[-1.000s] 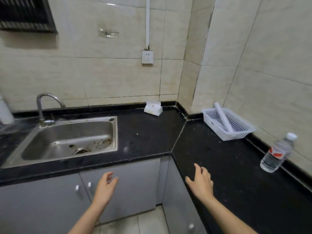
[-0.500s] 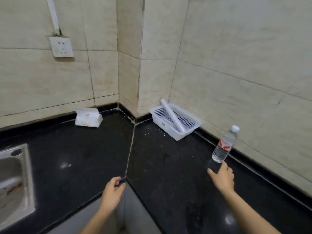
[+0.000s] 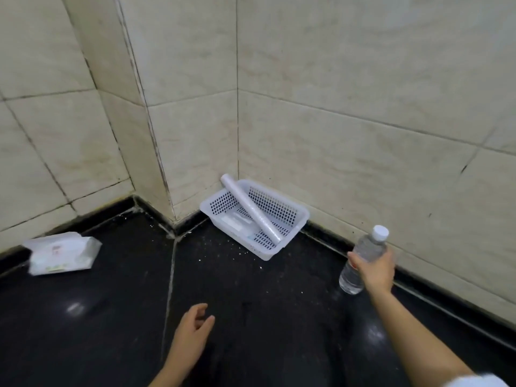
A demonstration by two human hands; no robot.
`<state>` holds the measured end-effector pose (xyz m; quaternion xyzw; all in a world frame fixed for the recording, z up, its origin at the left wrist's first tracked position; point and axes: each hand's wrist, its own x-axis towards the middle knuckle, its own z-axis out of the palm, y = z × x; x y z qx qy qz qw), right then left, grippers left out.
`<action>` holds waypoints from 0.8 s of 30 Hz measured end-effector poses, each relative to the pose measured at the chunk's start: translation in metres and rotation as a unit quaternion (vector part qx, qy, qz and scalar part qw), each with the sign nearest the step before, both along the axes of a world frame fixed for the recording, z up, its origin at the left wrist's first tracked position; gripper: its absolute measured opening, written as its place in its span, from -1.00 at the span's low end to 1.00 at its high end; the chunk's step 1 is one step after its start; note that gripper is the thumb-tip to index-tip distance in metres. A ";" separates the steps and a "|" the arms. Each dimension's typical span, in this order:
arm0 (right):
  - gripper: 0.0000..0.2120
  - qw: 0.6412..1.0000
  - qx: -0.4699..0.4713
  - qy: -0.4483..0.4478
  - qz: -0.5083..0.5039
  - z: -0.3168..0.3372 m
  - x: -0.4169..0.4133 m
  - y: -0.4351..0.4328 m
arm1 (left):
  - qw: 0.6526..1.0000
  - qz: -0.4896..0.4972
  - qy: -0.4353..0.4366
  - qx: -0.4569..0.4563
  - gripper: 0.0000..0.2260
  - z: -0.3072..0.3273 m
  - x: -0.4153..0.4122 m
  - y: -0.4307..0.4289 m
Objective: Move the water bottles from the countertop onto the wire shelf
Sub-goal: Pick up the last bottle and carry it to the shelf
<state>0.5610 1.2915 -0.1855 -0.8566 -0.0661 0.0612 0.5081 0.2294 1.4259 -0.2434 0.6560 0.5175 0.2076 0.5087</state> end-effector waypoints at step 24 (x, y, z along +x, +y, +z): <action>-0.44 0.996 0.069 0.017 -0.050 0.052 -0.173 -0.140 | 0.873 -0.482 -0.055 -0.045 -0.53 0.015 0.104 -0.067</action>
